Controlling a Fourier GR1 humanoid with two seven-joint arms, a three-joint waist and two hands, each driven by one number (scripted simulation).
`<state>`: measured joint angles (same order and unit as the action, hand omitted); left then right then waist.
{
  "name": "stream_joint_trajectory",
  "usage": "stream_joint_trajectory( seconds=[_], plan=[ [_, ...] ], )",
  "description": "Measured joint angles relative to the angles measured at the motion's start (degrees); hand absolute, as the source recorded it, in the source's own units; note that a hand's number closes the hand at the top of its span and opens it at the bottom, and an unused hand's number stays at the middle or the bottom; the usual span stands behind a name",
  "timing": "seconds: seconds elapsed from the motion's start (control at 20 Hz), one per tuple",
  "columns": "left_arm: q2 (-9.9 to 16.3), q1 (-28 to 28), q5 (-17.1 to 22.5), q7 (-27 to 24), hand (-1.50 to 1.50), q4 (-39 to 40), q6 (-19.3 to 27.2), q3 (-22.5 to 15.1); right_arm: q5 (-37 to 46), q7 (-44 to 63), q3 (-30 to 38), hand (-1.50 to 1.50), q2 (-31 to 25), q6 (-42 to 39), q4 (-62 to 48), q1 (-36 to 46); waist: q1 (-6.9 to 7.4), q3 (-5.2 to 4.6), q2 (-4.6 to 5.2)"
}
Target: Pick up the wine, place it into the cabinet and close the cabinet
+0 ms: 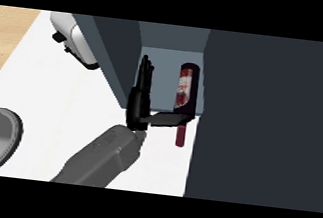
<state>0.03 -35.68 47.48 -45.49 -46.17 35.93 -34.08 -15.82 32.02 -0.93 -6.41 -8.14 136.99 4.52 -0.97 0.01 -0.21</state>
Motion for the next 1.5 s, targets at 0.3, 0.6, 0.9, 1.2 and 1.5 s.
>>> stream_joint_trajectory(
  seconds=[0.3,0.6,0.9,1.2,1.5],
  plan=[
    [0.0,7.3,-2.8,1.0,-1.5,-12.4,7.0,-6.3,0.4,1.0,-0.5,-1.5,-0.3,1.1,0.4,0.5,0.67,-0.01,-0.05],
    [1.0,15.2,-7.2,3.2,-1.5,-25.6,11.2,-10.0,0.5,-0.4,0.6,-1.5,-0.6,0.3,0.5,-1.2,0.92,0.01,-0.06],
    [3.5,22.4,-12.2,6.7,-1.5,-36.8,16.7,-13.4,0.6,1.3,1.5,-1.5,-1.7,0.8,0.7,0.3,1.03,0.01,-0.05],
    [8.3,29.9,-15.7,8.7,-1.5,-49.0,18.4,-15.7,0.6,0.9,1.0,-1.5,-1.7,-0.6,0.7,-1.3,1.01,0.01,-0.02],
    [14.7,35.4,-18.0,9.9,-1.5,-58.1,17.4,-18.3,-0.3,3.0,0.6,1.5,-2.2,-2.4,0.5,-0.5,0.96,0.02,-0.03]
  ],
)
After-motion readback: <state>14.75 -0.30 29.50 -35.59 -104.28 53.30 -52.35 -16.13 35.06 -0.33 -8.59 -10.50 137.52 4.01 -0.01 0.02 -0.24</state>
